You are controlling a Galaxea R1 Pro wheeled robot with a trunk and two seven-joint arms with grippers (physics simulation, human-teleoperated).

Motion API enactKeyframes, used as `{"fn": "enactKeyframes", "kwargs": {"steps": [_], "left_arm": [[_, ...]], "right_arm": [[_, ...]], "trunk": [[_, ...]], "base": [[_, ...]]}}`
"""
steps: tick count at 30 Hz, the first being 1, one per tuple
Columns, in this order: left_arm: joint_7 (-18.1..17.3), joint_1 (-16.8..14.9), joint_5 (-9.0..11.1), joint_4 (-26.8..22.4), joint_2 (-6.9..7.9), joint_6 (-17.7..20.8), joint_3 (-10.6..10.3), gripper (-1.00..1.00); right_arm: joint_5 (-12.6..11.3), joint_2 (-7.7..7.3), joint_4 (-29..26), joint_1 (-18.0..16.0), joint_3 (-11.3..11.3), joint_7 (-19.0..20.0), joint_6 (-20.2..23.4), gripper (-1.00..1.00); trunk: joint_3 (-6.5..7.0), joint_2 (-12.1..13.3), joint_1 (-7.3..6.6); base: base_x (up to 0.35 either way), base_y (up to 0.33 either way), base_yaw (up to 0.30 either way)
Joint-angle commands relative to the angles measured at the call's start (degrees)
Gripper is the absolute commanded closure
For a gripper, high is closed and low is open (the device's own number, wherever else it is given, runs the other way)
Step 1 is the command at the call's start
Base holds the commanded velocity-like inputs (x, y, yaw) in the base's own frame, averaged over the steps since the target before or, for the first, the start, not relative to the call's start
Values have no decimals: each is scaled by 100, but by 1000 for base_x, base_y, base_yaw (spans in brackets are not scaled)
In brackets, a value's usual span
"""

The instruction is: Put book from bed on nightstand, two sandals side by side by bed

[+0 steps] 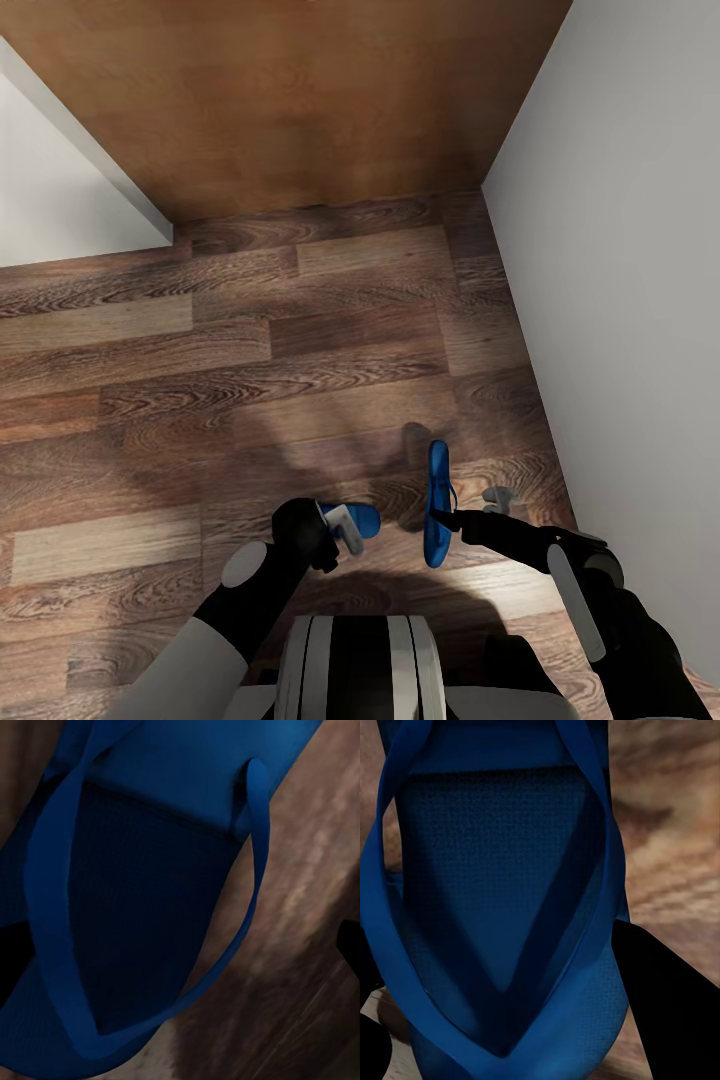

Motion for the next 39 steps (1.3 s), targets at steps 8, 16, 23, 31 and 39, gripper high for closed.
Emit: {"fn": "enactKeyframes", "kwargs": {"steps": [8,16,23,31,39], "left_arm": [[-26,0,34,-5,6,-357,-12,-100],[-26,-1,26,-1,11,-354,-12,-100],[-26,-1,9,5,20,-354,-12,-100],[-26,1,2,4,40,-339,-5,-100],[-26,-1,-1,3,47,-336,5,100]], "right_arm": [[-16,0,-3,-2,-7,13,38,100],[-16,0,-3,-2,-7,13,34,100],[-16,0,-3,-2,-7,13,33,100],[-16,0,-3,-2,-7,13,36,100],[-16,0,-3,-2,-7,13,35,100]], "trunk": [[-4,-1,2],[-4,-1,2],[-4,-1,2],[-4,-1,2],[-4,-1,2]], "base": [[0,0,0],[0,0,0],[0,0,0],[0,0,0],[0,0,0]]}}
